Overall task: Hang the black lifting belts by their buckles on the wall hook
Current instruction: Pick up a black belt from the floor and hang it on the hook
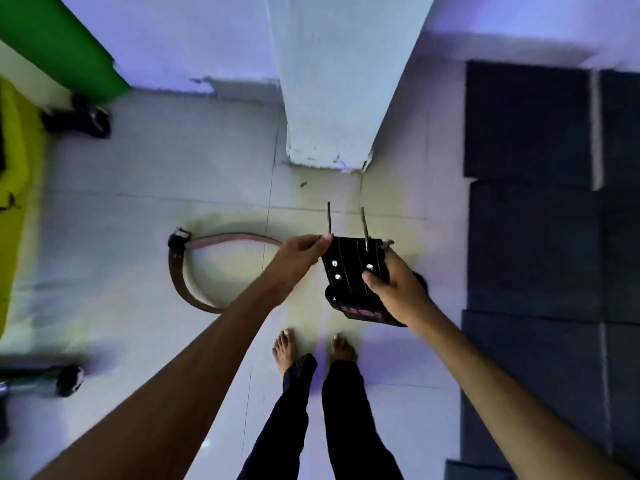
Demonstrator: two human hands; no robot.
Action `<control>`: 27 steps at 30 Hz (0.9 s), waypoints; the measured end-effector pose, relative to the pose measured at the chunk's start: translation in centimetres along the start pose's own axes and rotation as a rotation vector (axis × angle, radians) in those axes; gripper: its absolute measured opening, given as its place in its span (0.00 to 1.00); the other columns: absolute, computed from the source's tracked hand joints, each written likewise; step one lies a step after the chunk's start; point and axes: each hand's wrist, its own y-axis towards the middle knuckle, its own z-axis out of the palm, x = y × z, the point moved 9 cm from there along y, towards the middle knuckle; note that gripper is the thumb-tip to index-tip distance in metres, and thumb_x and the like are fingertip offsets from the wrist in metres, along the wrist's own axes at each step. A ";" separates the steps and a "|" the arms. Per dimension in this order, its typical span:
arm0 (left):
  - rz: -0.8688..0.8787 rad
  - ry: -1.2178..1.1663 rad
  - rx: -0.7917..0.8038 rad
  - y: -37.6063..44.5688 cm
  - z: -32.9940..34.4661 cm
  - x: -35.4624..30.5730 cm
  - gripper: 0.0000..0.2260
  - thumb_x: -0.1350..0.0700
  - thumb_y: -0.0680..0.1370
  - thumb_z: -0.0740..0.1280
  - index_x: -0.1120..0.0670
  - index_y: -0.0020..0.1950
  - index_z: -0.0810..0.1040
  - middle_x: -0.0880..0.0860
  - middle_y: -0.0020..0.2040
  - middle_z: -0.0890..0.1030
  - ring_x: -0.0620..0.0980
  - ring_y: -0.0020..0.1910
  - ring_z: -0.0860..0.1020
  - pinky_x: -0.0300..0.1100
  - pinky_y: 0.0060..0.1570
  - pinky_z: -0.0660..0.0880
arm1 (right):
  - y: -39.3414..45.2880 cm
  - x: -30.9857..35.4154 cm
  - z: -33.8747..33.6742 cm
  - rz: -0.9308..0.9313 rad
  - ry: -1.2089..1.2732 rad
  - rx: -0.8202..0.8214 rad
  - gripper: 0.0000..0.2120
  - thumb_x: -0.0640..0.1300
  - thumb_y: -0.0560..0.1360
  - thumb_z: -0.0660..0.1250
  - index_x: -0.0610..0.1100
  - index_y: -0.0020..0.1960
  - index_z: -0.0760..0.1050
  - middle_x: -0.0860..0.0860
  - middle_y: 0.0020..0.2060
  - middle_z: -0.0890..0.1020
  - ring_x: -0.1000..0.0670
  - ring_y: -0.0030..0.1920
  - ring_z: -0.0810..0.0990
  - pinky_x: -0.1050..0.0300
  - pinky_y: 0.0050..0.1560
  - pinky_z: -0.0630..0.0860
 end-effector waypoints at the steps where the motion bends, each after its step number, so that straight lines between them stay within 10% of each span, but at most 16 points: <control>1: 0.059 -0.035 0.001 -2.1 0.0 -2.9 0.16 0.49 0.81 0.67 0.58 0.62 0.82 0.57 0.60 0.85 0.56 0.62 0.81 0.52 0.69 0.74 | -2.0 2.7 -2.1 -0.024 0.027 0.002 0.19 0.37 0.78 0.64 0.43 0.68 0.68 0.48 0.60 0.79 0.47 0.63 0.76 0.47 0.66 0.71; 8: 0.492 -0.113 -0.017 -18.2 -2.3 -22.1 0.19 0.70 0.78 0.67 0.50 0.62 0.74 0.53 0.58 0.83 0.45 0.51 0.83 0.39 0.57 0.80 | -13.9 19.2 -12.3 -0.201 0.260 -0.026 0.18 0.33 0.78 0.63 0.49 0.63 0.70 0.57 0.53 0.80 0.61 0.54 0.79 0.61 0.58 0.75; 17: 0.939 0.030 0.044 -38.0 -5.1 -36.7 0.35 0.68 0.77 0.69 0.42 0.75 0.60 0.55 0.53 0.83 0.42 0.45 0.84 0.37 0.49 0.80 | -27.7 38.6 -19.0 -0.533 0.327 -0.218 0.16 0.32 0.77 0.65 0.44 0.63 0.74 0.50 0.56 0.83 0.51 0.60 0.80 0.55 0.62 0.74; 27: 1.385 0.037 -0.090 -58.5 -7.3 -50.7 0.34 0.62 0.81 0.67 0.47 0.81 0.55 0.57 0.53 0.82 0.42 0.45 0.83 0.36 0.47 0.80 | -43.9 55.3 -26.6 -0.907 0.389 -0.401 0.11 0.29 0.74 0.67 0.45 0.47 0.79 0.55 0.37 0.86 0.58 0.41 0.83 0.66 0.41 0.78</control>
